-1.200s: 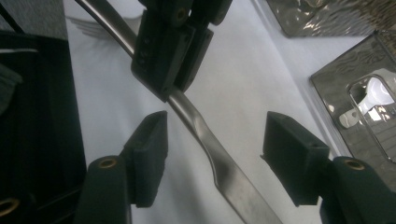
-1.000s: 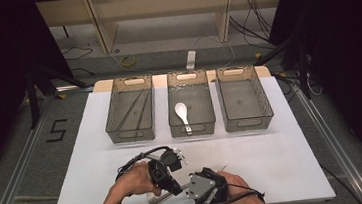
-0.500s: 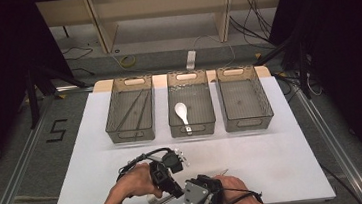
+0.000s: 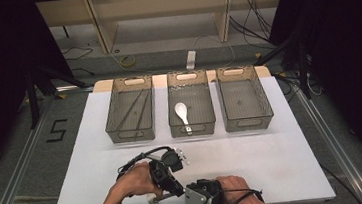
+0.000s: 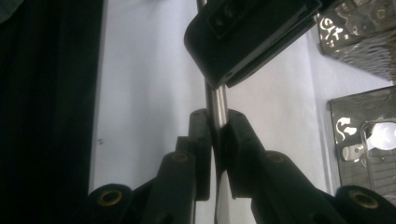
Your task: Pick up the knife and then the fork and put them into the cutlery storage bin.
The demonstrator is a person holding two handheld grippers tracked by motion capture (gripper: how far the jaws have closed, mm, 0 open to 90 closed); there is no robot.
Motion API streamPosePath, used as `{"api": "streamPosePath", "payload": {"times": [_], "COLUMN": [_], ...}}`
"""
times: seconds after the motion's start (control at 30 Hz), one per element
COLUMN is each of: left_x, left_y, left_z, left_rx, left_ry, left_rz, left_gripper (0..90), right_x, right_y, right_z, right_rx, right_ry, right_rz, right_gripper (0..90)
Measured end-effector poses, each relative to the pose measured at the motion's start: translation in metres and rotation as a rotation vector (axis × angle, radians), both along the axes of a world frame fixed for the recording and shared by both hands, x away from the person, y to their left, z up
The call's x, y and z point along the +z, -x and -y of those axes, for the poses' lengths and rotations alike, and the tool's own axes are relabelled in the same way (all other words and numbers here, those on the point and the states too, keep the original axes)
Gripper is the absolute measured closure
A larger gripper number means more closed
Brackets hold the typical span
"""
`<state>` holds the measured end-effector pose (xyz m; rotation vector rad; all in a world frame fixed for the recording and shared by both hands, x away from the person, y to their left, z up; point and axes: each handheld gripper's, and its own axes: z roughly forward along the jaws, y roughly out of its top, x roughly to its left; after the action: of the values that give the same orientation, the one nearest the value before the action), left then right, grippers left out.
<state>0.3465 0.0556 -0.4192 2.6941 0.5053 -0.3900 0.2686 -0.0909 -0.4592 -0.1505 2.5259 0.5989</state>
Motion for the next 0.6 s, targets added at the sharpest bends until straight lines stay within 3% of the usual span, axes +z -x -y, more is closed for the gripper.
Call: {"api": "streamPosePath", "payload": {"times": [0.27, 0.4, 0.6], "left_x": [0.004, 0.016, 0.026], "left_y": [-0.003, -0.009, -0.015], "left_z": [-0.005, -0.017, -0.032], "left_rx": [0.038, 0.111, 0.177], "left_ry": [0.043, 0.118, 0.165], "left_rz": [0.024, 0.075, 0.116], "left_gripper": [75.8, 65.4, 58.6], "right_x": [0.002, -0.002, 0.002], "right_y": [-0.004, -0.007, -0.016], "right_z": [0.004, 0.008, 0.018], "right_rx": [-0.022, -0.066, -0.129], "right_ry": [-0.013, 0.032, -0.006], "right_rz": [-0.011, 0.001, -0.040], "right_gripper": [83.5, 83.7, 83.8]}}
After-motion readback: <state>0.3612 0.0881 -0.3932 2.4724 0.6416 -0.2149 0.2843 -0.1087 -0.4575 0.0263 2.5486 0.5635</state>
